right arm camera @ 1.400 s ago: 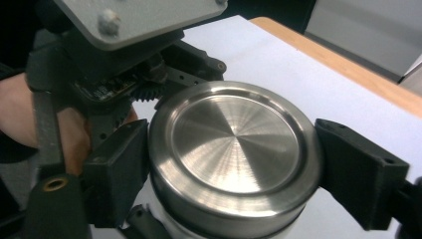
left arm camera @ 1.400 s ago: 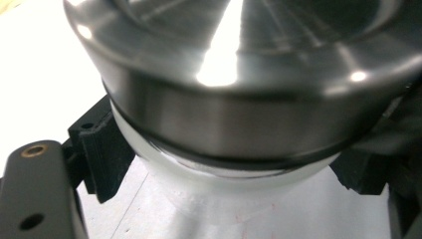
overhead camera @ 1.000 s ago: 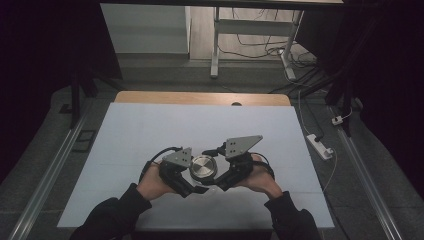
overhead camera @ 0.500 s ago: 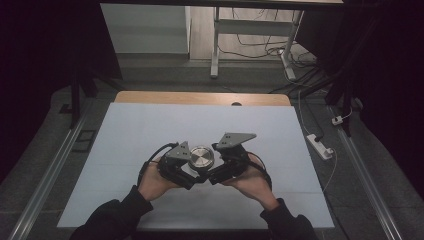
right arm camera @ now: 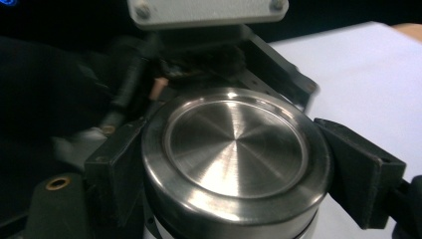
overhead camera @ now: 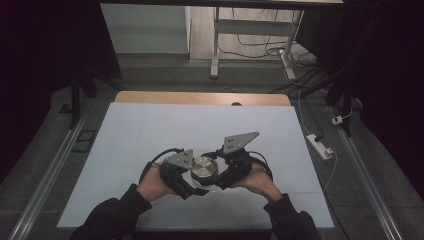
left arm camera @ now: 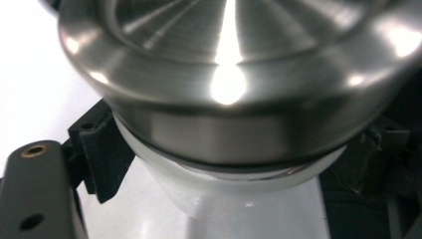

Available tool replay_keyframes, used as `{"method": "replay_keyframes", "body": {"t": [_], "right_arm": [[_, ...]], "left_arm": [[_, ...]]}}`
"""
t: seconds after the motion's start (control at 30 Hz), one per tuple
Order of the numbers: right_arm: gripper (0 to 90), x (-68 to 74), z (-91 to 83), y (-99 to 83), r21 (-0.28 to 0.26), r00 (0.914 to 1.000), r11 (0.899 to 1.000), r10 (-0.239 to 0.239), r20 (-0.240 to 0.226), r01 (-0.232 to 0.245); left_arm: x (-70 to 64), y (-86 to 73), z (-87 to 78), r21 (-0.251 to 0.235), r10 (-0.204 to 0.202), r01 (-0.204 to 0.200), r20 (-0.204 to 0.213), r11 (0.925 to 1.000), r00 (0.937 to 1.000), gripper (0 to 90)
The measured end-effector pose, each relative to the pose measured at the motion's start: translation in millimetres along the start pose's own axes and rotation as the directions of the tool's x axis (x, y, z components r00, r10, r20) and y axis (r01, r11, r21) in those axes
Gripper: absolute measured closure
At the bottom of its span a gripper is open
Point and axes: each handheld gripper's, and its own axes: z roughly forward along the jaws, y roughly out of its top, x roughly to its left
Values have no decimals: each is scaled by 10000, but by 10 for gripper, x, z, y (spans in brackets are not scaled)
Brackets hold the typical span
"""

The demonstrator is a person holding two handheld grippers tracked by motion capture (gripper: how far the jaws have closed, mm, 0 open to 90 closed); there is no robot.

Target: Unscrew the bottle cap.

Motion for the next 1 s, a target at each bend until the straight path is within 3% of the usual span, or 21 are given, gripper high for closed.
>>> {"method": "replay_keyframes", "body": {"t": [0.03,0.1,0.23,0.27,0.33,0.47,0.53,0.6,0.7,0.83,1.0], "right_arm": [[171,-32,-13,-27,-182,9993,9996,187,-317,-193],[131,-66,-27,-41,-208,9982,9990,395,-451,-405],[38,-16,-87,56,-55,9965,9982,599,584,-597],[35,14,-99,89,104,9914,9982,571,1176,-587],[30,89,-78,140,619,9729,9975,202,2305,-354],[74,204,103,167,1309,9288,9907,-147,3704,-365],[167,235,181,158,1634,9182,9864,-466,3935,-199],[172,256,215,150,1665,9111,9860,-592,4078,-105],[175,250,207,133,1500,9083,9887,-608,4138,-22],[176,221,148,138,989,9138,9950,-300,4050,-112],[176,212,76,151,709,9108,9973,-143,4125,-165]], "left_arm": [[-4,3,8,-8,-30,30,-15,10000,10000,156],[-4,7,15,139,-42,46,-277,9999,9996,156],[42,-21,-8,212,-444,464,-875,9987,9952,157],[52,-25,-14,219,-567,592,-1019,9980,9932,157],[64,-26,-17,237,-747,782,-1243,9967,9894,156],[54,-14,-3,370,-816,882,-1524,9954,9849,157],[38,-6,14,522,-786,878,-1578,9948,9843,157],[47,-18,13,520,-798,889,-1564,9947,9845,156],[56,-22,15,580,-806,906,-1566,9942,9844,157],[75,-38,26,661,-831,944,-1570,9933,9841,156],[100,-62,31,651,-1023,1149,-1724,9912,9797,157]]}}
